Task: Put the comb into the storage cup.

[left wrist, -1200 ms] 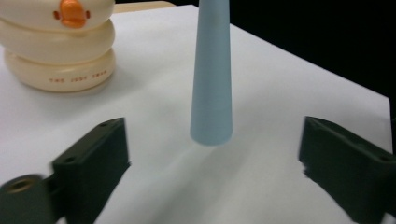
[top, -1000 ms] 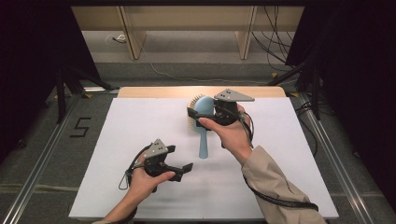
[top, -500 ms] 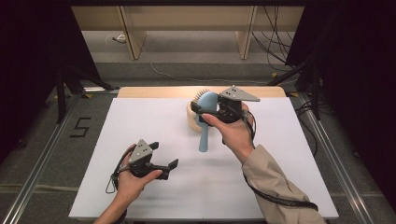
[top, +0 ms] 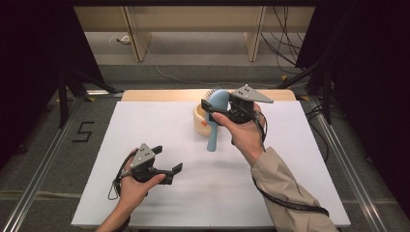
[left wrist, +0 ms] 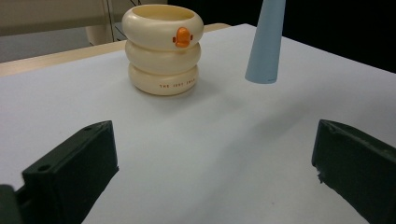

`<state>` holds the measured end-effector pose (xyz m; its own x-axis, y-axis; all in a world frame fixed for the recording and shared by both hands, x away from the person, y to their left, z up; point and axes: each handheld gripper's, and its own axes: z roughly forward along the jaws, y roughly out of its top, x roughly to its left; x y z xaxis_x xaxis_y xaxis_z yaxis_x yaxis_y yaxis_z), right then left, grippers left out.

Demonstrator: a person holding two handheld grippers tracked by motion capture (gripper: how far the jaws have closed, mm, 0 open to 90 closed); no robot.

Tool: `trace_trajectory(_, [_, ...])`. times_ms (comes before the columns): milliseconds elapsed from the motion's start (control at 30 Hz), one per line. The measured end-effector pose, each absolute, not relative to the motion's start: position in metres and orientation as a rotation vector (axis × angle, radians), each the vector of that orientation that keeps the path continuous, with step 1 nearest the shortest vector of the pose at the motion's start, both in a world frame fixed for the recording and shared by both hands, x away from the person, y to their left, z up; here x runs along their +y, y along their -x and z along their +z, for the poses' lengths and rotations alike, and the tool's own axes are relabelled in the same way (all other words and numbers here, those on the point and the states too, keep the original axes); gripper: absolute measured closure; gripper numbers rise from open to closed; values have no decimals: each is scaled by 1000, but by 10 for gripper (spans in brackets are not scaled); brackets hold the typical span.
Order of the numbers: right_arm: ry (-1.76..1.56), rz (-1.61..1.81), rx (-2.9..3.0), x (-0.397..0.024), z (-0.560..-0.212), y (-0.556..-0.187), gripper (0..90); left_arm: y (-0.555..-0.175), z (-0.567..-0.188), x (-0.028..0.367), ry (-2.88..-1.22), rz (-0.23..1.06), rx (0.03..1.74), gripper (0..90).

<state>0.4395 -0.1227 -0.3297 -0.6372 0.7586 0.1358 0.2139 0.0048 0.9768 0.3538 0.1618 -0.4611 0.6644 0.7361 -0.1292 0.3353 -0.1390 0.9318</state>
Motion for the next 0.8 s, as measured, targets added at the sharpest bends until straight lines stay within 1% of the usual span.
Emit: trace_trajectory(800, [-995,1676,1790,-126,-324,-450,208,-355,-463,162,-1737,436,875,0])
